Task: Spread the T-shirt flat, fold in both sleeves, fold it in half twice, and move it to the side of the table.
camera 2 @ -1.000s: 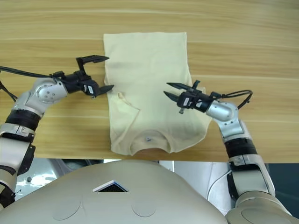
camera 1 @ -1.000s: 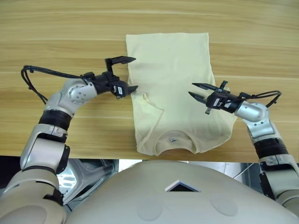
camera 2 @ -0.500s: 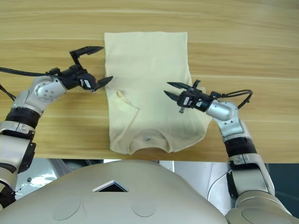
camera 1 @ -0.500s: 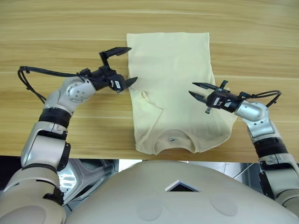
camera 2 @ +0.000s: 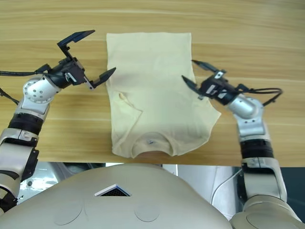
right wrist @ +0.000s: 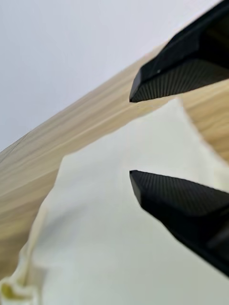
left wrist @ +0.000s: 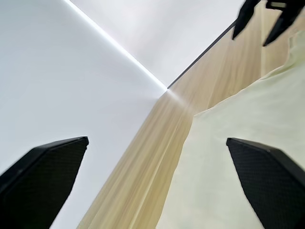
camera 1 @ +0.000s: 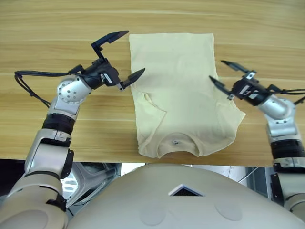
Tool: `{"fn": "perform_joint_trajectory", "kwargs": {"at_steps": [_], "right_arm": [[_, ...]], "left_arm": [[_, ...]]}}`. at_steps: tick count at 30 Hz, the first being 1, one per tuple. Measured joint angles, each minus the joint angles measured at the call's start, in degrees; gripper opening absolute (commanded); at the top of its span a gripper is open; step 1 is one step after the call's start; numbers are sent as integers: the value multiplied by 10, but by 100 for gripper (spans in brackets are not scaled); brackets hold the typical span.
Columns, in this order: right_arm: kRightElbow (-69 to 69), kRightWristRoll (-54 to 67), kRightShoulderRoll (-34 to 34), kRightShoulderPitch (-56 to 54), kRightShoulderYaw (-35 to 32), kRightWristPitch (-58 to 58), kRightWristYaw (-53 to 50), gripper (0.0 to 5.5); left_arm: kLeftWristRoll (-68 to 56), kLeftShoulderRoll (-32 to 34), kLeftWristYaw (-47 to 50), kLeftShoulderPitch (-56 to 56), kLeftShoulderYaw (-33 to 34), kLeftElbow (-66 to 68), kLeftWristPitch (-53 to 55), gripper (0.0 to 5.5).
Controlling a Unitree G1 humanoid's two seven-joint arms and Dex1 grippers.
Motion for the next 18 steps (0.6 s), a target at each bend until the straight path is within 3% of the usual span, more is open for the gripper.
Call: {"fn": "perform_joint_trajectory", "kwargs": {"at_steps": [7,18], "right_arm": [[28,-38,-109,142,-94,-8,-16,280],[34,-63,-127,223,-70,-13,3,280]], "left_arm": [[19,8,1,23,20,-1,0,540],[41,10,5,43,37,-2,0,540]]}}
